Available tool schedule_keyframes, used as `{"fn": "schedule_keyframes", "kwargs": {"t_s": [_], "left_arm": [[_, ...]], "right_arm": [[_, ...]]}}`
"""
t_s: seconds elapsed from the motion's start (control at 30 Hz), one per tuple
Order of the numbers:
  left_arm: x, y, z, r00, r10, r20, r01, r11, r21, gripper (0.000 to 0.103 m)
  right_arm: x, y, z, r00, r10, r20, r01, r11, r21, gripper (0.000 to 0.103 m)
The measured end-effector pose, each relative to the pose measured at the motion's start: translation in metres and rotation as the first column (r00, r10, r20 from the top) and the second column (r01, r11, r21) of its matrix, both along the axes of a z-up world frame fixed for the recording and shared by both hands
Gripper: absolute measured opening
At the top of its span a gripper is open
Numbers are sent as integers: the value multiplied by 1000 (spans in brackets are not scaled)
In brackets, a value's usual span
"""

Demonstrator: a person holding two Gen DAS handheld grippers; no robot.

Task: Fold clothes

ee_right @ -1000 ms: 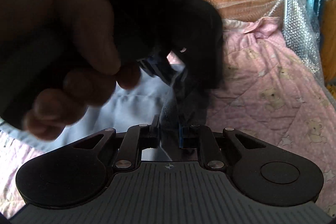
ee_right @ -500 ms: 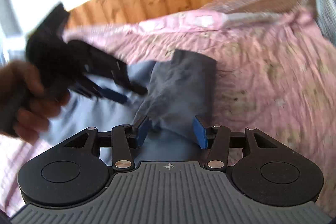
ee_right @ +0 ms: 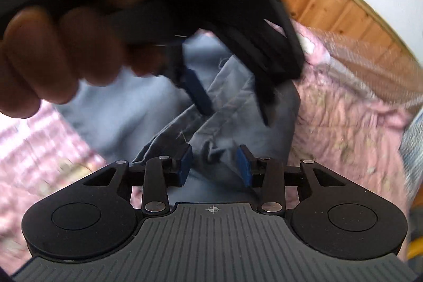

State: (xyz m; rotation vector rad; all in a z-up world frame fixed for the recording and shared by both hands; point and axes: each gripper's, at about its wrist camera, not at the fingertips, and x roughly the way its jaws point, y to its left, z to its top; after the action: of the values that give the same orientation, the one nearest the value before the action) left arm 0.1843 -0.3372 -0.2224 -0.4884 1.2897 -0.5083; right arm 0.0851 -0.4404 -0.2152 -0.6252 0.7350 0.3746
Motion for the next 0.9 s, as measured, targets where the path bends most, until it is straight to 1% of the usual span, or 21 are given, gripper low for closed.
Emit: {"fn": "schedule_keyframes", "kwargs": {"t_s": [0.03, 0.1, 0.13, 0.17, 0.2, 0.27, 0.3, 0.37, 0.4, 0.47, 0.5, 0.53, 0.6, 0.7, 0.77, 0.87, 0.9], "left_arm": [[1, -2, -1, 1000, 5, -8, -5, 1000, 0, 66], [2, -2, -2, 1000, 8, -12, -8, 1000, 1, 66], [2, -1, -2, 1000, 8, -8, -8, 1000, 5, 66], [1, 0, -1, 1000, 10, 0, -10, 1000, 11, 66], [-1, 2, -2, 1000, 15, 4, -16, 1000, 9, 66], [-2, 2, -6, 1000, 24, 3, -24, 1000, -5, 66], [-2, 0, -8, 1000, 22, 6, -22, 1000, -11, 62], [-2, -4, -10, 1000, -2, 18, 3, 1000, -22, 35], [-1, -5, -8, 1000, -13, 15, 14, 999, -32, 1], [-1, -3, -1, 1000, -10, 9, 11, 998, -65, 2], [-1, 0, 7, 1000, 4, 11, -3, 996, -86, 2], [-1, 1, 15, 1000, 15, 14, -13, 994, -107, 2], [1, 2, 31, 999, 27, 22, -24, 990, -141, 2], [8, -2, 50, 999, 31, 16, -28, 988, -154, 2], [10, -6, 57, 999, 43, -9, -44, 986, -161, 2], [8, -12, 64, 998, 52, -20, -54, 989, -140, 2], [7, -15, 66, 998, 54, -21, -57, 990, -132, 1]], "right_arm": [[1, 1, -2, 1000, 4, 4, -4, 1000, -17, 32], [2, 0, -3, 1000, -5, 2, 5, 1000, -16, 25], [2, -3, -3, 1000, -18, 0, 18, 1000, -7, 14], [2, -6, -2, 999, -33, -2, 33, 999, 8, 8], [3, -9, -1, 999, -48, -4, 48, 998, 28, 4], [3, -15, 3, 997, -75, -7, 75, 995, 66, 1], [1, -17, 5, 997, -83, -5, 83, 993, 80, 1], [-2, -21, 10, 995, -100, -1, 99, 989, 108, 1], [-3, -24, 13, 994, -108, 1, 107, 987, 122, 1], [-7, -29, 13, 991, -133, 9, 131, 985, 111, 4], [-9, -32, 11, 989, -149, 19, 146, 984, 102, 9], [-12, -35, 9, 986, -161, 31, 158, 983, 91, 24], [-18, -39, 6, 984, -172, 52, 168, 983, 72, 33], [-19, -40, 5, 985, -158, 74, 154, 986, 68, 35], [-17, -35, 4, 985, -147, 92, 144, 989, 40, 35], [-14, -27, -2, 980, -170, 103, 170, 985, 5, 33], [-12, -25, -3, 977, -184, 106, 185, 983, -4, 30]]}}
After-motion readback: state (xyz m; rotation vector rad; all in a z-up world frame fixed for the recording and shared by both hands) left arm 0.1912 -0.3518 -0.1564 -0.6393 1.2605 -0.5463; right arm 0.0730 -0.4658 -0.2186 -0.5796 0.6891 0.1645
